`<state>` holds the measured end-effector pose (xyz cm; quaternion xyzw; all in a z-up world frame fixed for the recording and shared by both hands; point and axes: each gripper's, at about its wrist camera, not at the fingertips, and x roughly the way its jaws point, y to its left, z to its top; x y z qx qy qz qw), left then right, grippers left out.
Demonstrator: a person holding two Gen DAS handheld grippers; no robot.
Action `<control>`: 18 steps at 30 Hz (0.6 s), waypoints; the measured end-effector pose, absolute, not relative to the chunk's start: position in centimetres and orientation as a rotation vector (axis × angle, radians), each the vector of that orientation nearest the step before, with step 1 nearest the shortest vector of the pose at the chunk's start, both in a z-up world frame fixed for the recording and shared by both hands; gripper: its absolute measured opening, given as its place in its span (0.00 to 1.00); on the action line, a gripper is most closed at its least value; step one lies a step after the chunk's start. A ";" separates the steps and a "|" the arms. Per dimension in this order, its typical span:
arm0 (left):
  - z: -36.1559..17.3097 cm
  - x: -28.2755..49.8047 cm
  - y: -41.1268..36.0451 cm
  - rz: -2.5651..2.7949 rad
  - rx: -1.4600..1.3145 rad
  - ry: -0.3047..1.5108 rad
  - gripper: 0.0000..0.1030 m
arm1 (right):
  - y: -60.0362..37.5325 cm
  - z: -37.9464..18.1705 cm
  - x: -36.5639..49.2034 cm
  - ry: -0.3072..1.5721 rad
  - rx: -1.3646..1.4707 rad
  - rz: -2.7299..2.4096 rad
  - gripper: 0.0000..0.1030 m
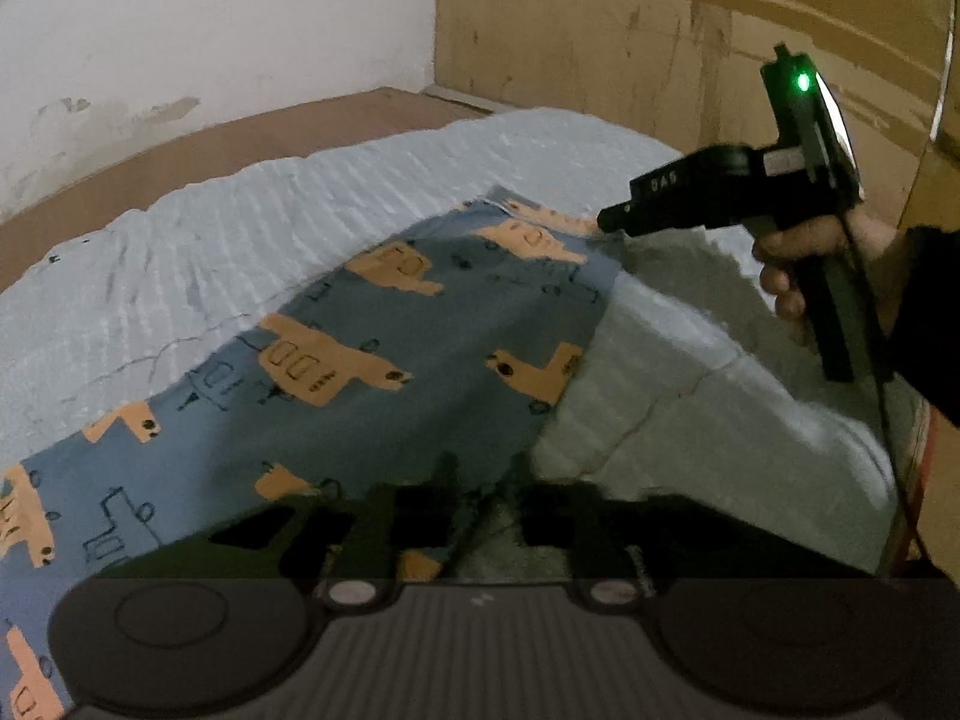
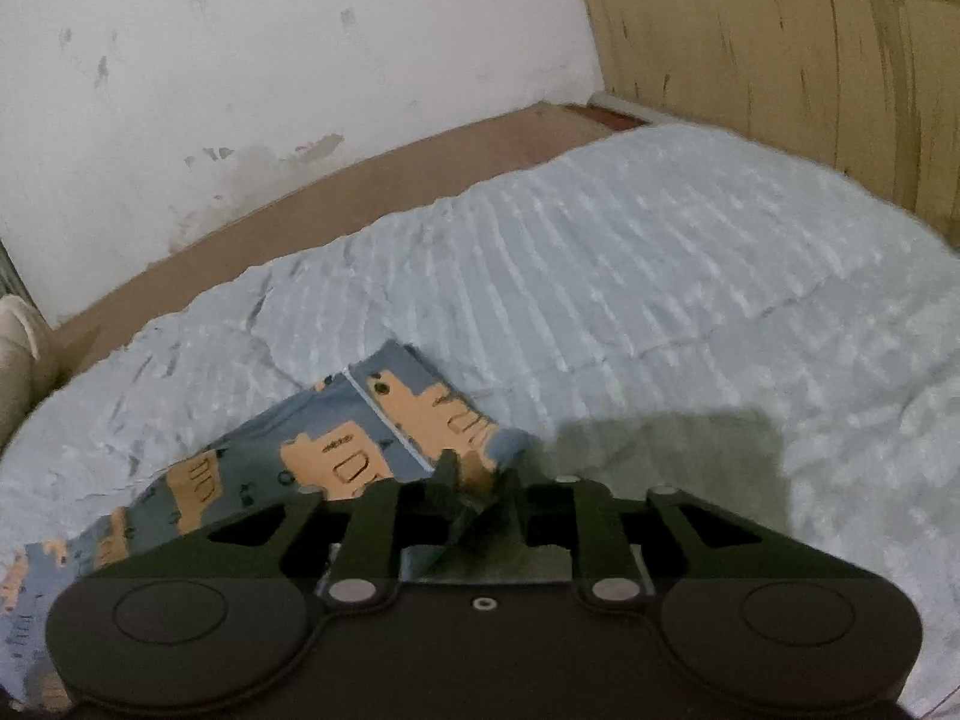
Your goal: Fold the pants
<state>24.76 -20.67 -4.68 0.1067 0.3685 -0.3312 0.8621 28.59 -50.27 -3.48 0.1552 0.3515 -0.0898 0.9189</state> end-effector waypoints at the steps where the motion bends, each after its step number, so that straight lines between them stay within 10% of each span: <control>1: -4.3 24.8 -20.3 -0.677 0.209 0.763 0.51 | -50.1 -3.4 28.9 0.719 0.300 -0.186 0.40; 3: -3.7 24.8 -19.6 -0.639 0.193 0.756 0.58 | -49.5 -2.9 29.5 0.701 0.253 -0.184 0.61; 9: -1.8 26.2 -15.9 -0.413 0.103 0.738 0.87 | -46.1 -2.7 32.1 0.728 0.193 -0.010 0.78; 18: 3.3 25.4 -7.4 -0.194 0.027 0.671 0.94 | -41.9 -5.9 37.8 0.844 0.045 0.032 0.79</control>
